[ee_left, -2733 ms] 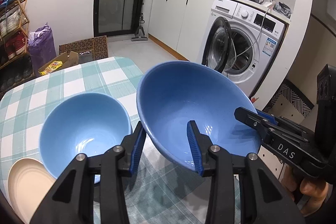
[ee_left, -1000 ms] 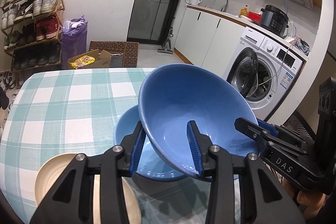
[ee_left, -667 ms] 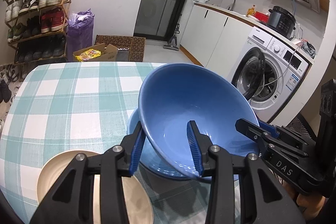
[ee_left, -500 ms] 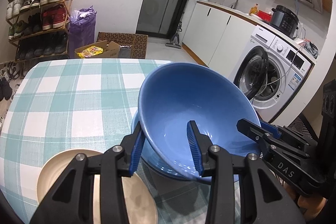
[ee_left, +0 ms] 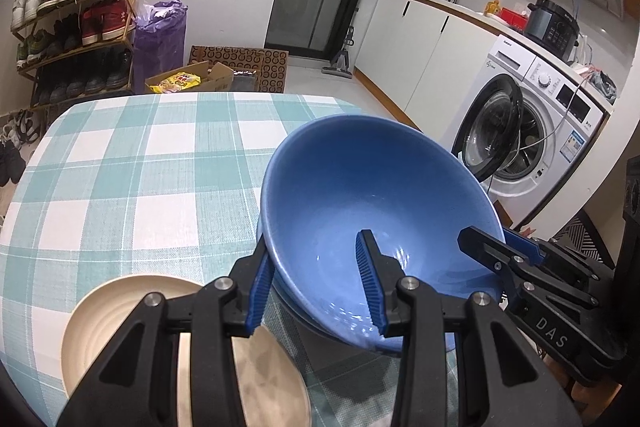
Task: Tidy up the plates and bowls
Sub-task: 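Lift the blue bowl with both grippers and lower it into the nested bowls, then open both grippers and release the bowl onto the nested bowls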
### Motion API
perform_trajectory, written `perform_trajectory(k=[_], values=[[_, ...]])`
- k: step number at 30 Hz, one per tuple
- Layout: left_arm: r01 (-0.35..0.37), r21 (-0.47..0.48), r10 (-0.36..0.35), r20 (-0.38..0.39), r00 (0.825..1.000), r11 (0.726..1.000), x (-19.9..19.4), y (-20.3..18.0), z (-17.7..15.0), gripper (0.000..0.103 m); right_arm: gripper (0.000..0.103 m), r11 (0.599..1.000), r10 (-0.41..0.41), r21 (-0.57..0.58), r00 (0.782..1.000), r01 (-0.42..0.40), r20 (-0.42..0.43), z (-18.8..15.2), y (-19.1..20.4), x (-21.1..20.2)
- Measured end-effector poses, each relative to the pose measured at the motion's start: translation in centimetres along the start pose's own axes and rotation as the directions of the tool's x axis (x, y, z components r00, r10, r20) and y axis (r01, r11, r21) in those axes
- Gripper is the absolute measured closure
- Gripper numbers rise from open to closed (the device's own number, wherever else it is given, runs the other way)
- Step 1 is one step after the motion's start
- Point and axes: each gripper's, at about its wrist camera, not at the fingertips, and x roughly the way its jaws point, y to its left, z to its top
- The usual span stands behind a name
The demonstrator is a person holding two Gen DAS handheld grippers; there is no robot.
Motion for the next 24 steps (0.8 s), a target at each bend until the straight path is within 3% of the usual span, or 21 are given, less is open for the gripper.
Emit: perform_trajectory(k=[8,17,21,24], values=[[-0.011,0.006,0.011,-0.03,0.999,1.0,1.0,0.3,-0.4,0.064,0.076,1.0,0.007,0.003,1.0,-0.007,-0.017,-0.6,-0.1,0.8],[-0.02,0.008,0.02,-0.049,0.999,1.0,1.2,0.7,-0.6,0.061,0.067,0.998,0.05,0.024,0.998,-0.05,-0.026,-1.2,-0.6,1.3],[-0.024,0.012,0.025,-0.046,0.999,1.0,1.0,0.8,-0.7,0.055,0.054,0.998,0.054,0.015,0.999,-0.054,-0.001,-1.7,-0.8,1.0],[-0.026,0.02,0.027,-0.04,0.999,0.999,0.8,0.7,-0.6,0.051,0.052,0.998,0.063,0.015,0.998,-0.063,0.003,-1.8,-0.9,0.7]])
